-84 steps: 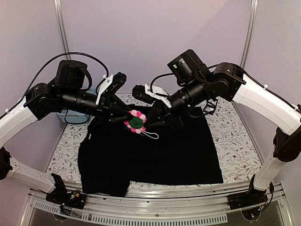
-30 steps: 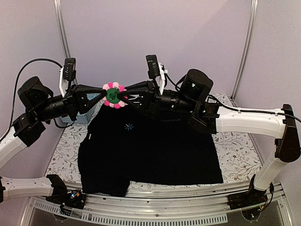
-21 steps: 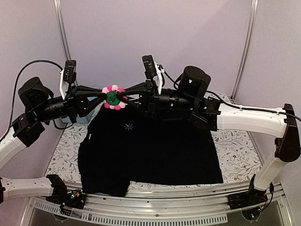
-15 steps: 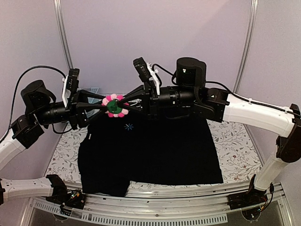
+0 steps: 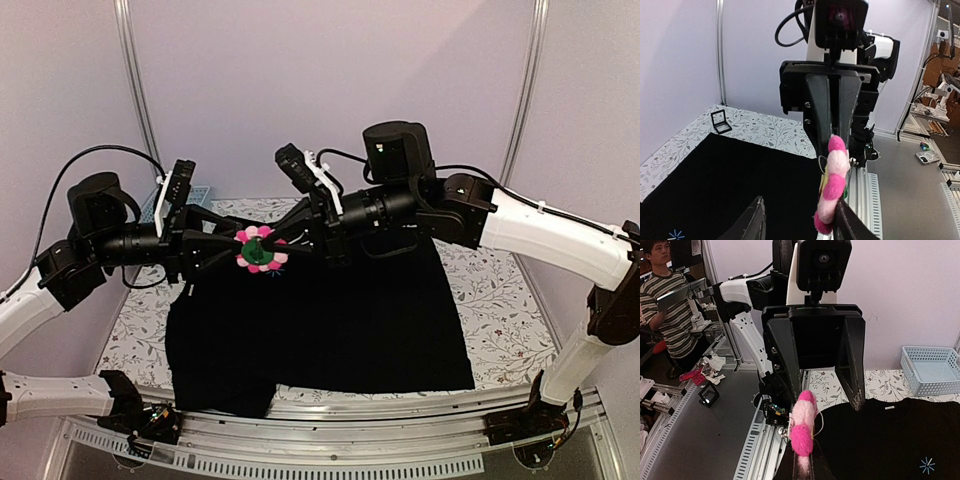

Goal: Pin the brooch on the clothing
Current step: Pass from the left arm to the right, then pass from the right arm to the left

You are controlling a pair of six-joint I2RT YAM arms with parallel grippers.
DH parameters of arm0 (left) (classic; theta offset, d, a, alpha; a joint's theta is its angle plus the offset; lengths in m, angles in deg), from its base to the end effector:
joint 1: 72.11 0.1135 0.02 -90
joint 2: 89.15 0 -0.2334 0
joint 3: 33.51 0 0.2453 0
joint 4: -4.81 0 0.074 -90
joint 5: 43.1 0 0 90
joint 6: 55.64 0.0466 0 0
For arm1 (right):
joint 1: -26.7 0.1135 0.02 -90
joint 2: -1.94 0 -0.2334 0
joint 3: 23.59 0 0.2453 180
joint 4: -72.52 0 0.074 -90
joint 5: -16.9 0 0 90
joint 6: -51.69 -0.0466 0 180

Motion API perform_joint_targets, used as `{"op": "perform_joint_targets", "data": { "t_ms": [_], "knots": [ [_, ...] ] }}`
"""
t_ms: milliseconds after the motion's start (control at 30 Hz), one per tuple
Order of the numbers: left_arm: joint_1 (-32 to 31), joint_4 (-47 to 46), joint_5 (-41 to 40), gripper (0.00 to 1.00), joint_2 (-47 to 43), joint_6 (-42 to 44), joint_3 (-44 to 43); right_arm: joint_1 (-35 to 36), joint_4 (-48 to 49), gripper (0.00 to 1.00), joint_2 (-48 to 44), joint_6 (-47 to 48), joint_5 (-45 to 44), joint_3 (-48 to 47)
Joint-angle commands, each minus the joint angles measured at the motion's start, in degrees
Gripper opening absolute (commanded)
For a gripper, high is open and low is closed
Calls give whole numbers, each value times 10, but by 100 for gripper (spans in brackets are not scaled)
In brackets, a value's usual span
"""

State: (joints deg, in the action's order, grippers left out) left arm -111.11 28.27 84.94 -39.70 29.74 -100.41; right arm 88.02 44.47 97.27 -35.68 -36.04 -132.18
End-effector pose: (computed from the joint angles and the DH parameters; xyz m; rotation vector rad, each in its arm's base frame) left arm 0.1470 -0.1560 0.3528 1.0072 1.4692 -1.1135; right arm 0.1615 0.3538 0.3738 -1.4352 1.3643 1.2839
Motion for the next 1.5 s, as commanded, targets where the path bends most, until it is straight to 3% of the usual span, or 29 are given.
{"op": "perform_joint_targets", "data": {
  "t_ms": [0, 167, 400, 700, 833, 1067, 1300, 1467],
  "knots": [
    [-19, 15, 7, 43, 9, 0, 16, -1, -6, 0, 4, 5, 10, -4],
    [-34, 7, 17, 45, 15, -6, 20, -1, -7, 0, 6, 2, 7, -3],
    [-36, 7, 53, 68, 16, -3, 21, -1, -3, 0, 6, 1, -3, 0],
    [-29, -5, 66, 77, 15, 3, 20, -1, 9, 0, 0, -15, -31, 17],
    [-10, -11, 86, 90, 15, 3, 7, -3, 26, 0, -11, -23, -47, 35],
    [8, -56, 67, 99, 24, -79, 16, -37, 67, 0, -8, -127, 4, 44],
    [44, -114, 23, 99, 51, -175, 16, -86, 88, 0, 3, -280, 11, 72],
    [56, -85, 13, 100, 63, -185, 17, -134, 158, 0, 10, -386, 55, 130]
  ]
}}
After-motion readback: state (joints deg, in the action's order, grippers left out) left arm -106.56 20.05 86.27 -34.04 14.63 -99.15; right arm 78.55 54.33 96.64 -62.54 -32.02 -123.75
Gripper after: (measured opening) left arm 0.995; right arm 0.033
